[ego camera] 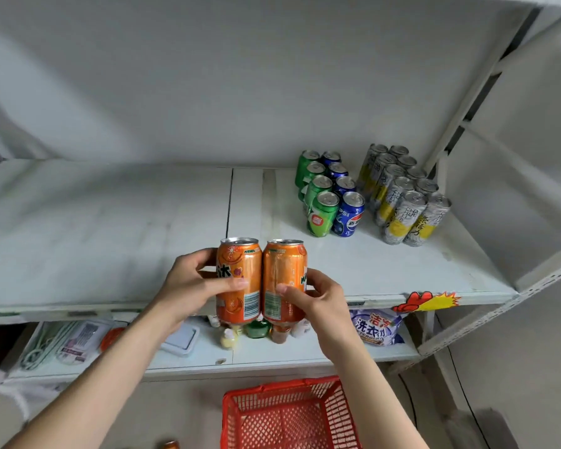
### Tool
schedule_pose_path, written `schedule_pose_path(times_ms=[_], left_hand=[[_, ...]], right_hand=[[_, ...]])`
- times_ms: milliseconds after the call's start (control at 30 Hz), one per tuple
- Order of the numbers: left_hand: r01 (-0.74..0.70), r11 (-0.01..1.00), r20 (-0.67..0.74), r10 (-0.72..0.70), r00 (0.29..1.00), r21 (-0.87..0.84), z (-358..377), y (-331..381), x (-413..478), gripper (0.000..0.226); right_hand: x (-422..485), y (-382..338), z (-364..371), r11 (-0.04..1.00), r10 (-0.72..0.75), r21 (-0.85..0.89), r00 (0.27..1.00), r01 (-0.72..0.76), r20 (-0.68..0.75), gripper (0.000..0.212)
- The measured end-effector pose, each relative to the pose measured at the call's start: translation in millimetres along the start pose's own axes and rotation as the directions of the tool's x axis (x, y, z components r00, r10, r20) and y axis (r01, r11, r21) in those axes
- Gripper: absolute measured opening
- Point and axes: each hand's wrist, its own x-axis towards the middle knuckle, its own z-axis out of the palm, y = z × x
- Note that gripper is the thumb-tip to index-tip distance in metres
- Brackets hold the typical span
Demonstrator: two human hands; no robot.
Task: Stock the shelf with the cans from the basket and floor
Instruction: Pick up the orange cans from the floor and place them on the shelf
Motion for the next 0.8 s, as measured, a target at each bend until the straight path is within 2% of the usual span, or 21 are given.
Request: schedule_pose_path(times_ms=[267, 500, 633, 800], left_hand=[[-0.003, 1.0, -0.144, -0.002, 0.99, -0.03, 19, -18, 79, 0.062], [-0.048, 0.998, -0.16, 0.042, 0.986, -0.032, 5, -38, 146, 0.064], [-0.075, 0.997, -0.157, 0.07, 0.985, -0.024, -4, -48, 181, 0.072], [-0.119, 0.993, -0.143, 0.117, 0.983, -0.005, -12, -55, 224, 0.064]], right_hand=[[104, 8, -17, 1.0, -0.025, 0.003, 0.998, 0.025, 0.053, 0.051], [180, 20, -6, 0.998, -0.068, 0.007, 0.996, 0.068, 0.062, 0.046], [216, 23, -4, 0.991, -0.116, -0.064, 0.991, 0.121, 0.072, 0.053], [256, 25, 0, 0.979, -0.178, -0.081, 0.98, 0.185, 0.086, 0.076]])
